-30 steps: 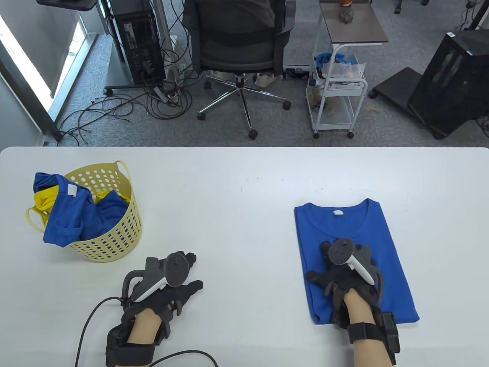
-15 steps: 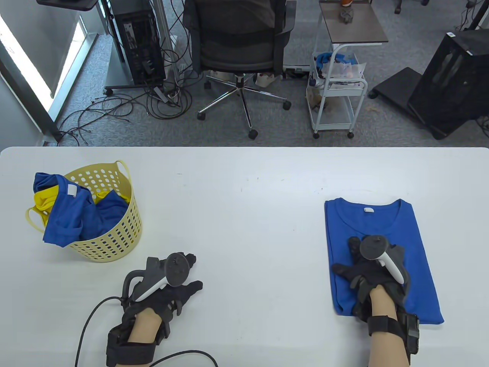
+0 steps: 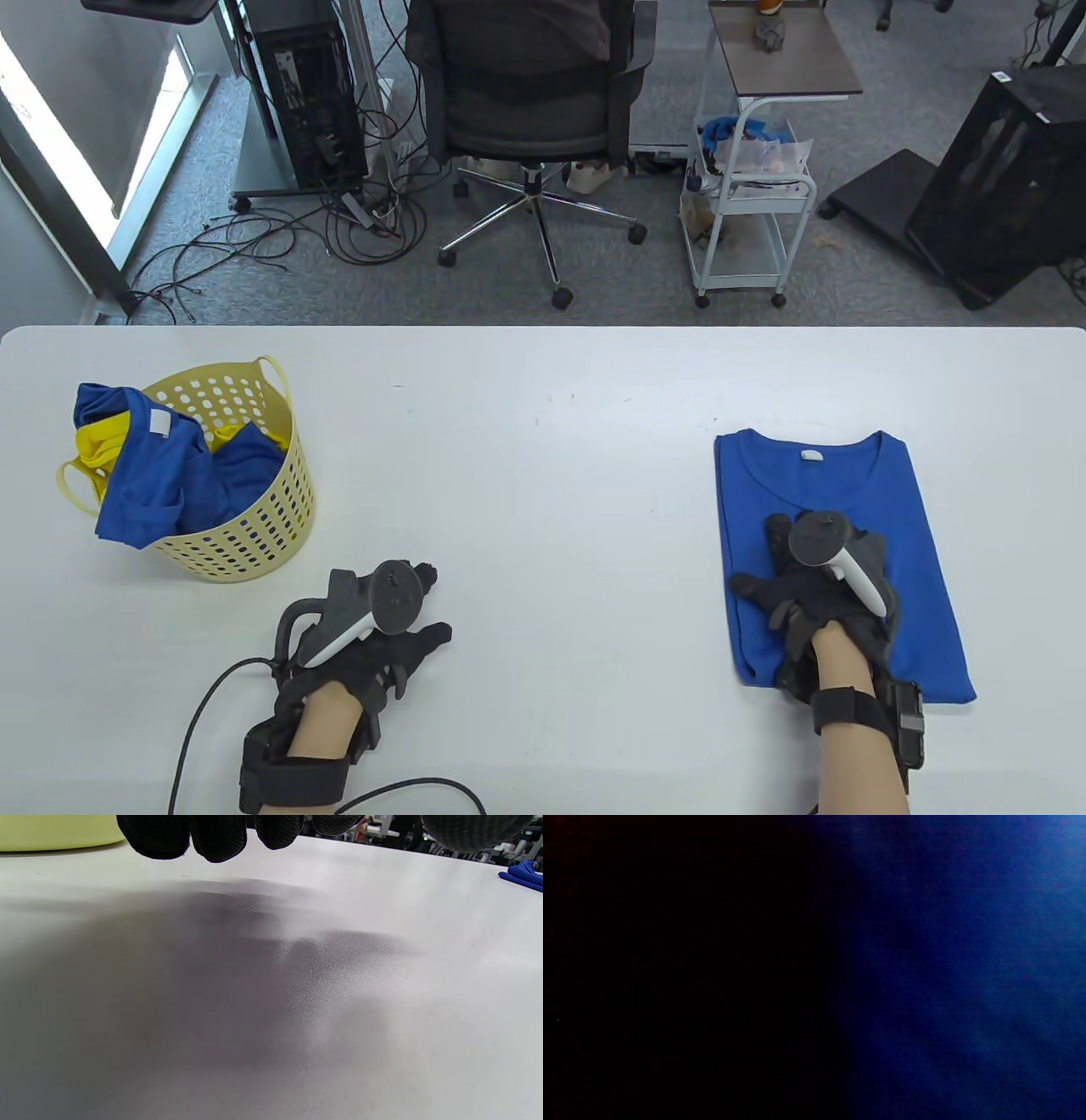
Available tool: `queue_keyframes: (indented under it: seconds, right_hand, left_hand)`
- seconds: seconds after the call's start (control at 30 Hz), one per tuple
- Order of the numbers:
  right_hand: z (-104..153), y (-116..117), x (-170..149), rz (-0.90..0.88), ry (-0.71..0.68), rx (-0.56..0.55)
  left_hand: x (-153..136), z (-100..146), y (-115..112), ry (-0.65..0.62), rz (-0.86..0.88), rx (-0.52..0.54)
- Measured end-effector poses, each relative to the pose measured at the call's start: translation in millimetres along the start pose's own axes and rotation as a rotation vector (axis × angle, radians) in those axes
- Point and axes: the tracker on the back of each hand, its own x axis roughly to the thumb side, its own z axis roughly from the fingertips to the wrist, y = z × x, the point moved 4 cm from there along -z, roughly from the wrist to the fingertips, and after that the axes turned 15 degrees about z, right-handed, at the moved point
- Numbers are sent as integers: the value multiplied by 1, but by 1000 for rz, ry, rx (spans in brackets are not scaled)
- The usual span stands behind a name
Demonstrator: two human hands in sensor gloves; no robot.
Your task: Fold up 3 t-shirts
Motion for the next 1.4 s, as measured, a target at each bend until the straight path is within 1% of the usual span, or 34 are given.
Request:
queue_keyframes:
  seconds: [0.1, 0.17, 0.27, 0.3, 0.33, 0.37, 0.4, 0.43, 0.47, 0.5, 0.6, 0.67, 0.73, 0.77, 0.8, 0.9, 0.97, 1.03, 1.1, 1.23, 1.33, 1.4]
  right_hand:
    - [2, -2, 5, 14, -3, -21]
    - [6, -9, 8, 44, -6, -82]
    - [18, -23, 18, 51, -52, -172]
    - [23, -26, 22, 65, -64, -204]
    - [33, -30, 29, 96, -91, -267]
    - [37, -30, 32, 105, -104, -283]
    - [47, -31, 42, 131, -143, -314]
    - [49, -32, 44, 139, -150, -316]
    - [57, -35, 51, 161, -173, -328]
    - [65, -39, 58, 155, -198, -363]
    - [77, -44, 73, 153, -252, -401]
    - [81, -45, 81, 174, -275, -411]
    - [81, -43, 85, 175, -288, -404]
    - [81, -42, 85, 170, -288, -402]
    - [82, -42, 85, 170, -287, -403]
    - [81, -44, 81, 160, -282, -396]
    - [80, -45, 79, 141, -278, -392]
    - [78, -44, 79, 132, -277, -386]
    - [77, -42, 78, 142, -270, -378]
    - [78, -42, 77, 145, -267, -373]
    - [77, -41, 76, 136, -263, -369]
    - [76, -40, 75, 133, -260, -363]
  left_hand:
    - [0, 0, 0, -4, 1, 4]
    - [1, 0, 1, -11, 7, 11]
    - [5, 1, 4, -40, 23, 37]
    - [7, 2, 6, -49, 32, 57]
    - [11, 4, 9, -60, 30, 102]
    - [13, 4, 11, -70, 27, 123]
    - [19, 7, 16, -90, 20, 164]
    - [21, 8, 18, -97, 16, 177]
    - [26, 11, 24, -116, 5, 208]
    - [30, 17, 32, -137, -1, 251]
    - [42, 30, 54, -166, -8, 343]
    - [47, 36, 66, -145, -42, 340]
    - [46, 40, 84, -104, -87, 363]
    - [40, 42, 98, -78, -104, 382]
    - [36, 43, 107, -61, -106, 394]
    - [7, 52, 148, 25, -119, 455]
    - [-10, 59, 167, 90, -159, 478]
    - [-22, 65, 181, 166, -255, 489]
    - [-34, 68, 192, 222, -323, 493]
    - [-56, 71, 204, 317, -345, 490]
    - [-71, 71, 206, 388, -353, 473]
    - [-79, 70, 204, 427, -343, 454]
